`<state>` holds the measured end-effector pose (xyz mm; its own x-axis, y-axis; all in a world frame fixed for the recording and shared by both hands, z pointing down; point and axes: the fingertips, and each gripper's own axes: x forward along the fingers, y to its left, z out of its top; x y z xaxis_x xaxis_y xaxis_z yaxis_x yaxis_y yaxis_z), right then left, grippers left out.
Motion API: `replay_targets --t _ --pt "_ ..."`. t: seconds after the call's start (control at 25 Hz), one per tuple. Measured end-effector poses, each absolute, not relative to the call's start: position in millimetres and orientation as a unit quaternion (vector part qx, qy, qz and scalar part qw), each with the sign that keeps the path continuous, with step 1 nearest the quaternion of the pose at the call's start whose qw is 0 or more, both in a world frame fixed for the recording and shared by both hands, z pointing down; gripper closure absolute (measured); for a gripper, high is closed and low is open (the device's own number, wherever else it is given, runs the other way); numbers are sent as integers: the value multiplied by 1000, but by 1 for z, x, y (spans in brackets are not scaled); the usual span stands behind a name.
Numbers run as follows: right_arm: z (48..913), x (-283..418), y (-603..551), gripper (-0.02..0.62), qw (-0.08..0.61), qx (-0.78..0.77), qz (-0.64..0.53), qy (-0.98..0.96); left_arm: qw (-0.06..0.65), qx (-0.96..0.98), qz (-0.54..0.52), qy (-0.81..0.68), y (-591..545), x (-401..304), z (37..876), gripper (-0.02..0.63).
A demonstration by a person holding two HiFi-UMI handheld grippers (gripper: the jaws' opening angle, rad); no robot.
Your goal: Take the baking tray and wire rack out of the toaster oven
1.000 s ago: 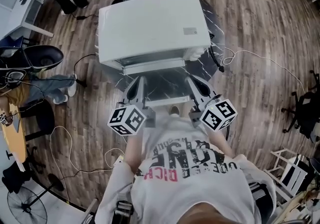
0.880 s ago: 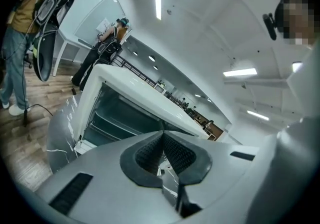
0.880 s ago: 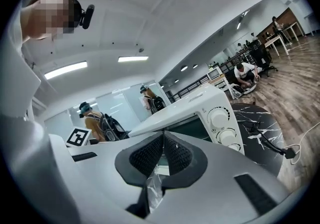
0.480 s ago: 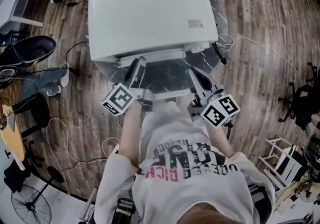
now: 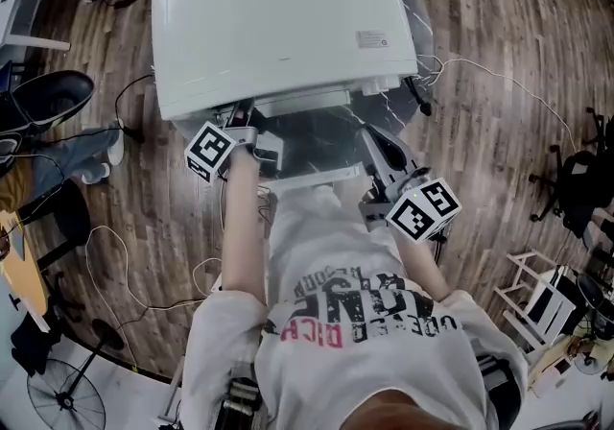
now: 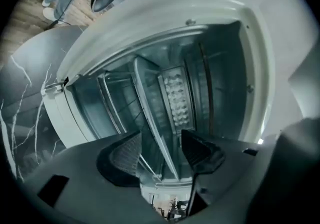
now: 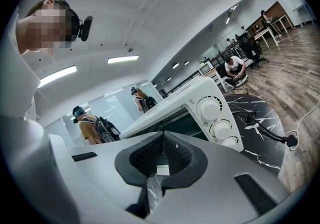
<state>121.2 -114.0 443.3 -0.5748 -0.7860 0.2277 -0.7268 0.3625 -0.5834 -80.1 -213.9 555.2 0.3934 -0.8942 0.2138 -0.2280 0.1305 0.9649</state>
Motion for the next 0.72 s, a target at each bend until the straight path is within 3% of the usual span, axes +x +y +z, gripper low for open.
replay_targets --t 0.2,0.24,0.28,0.32,0.48,0.6,0.72 --pt "447 115 -112 591 47 -459 -337 821 594 578 -312 -465 -228 -88 565 384" --pt "450 114 -113 591 48 -462 -340 817 594 576 -311 -468 -229 -90 567 418" --pt "452 114 -113 591 48 -467 -344 813 594 573 -309 -473 -230 -91 568 495" --pt "456 115 -114 591 49 -473 -349 807 595 570 -308 -476 -229 -92 570 516" --pt "472 116 -120 585 54 -483 -380 787 600 564 -313 -473 -222 -88 571 525" --pt "484 110 -125 495 56 -477 -408 776 599 571 -306 -470 -212 -87 569 523" --pt "494 104 -133 456 55 -475 -423 769 597 578 -300 -468 -203 -87 569 522"
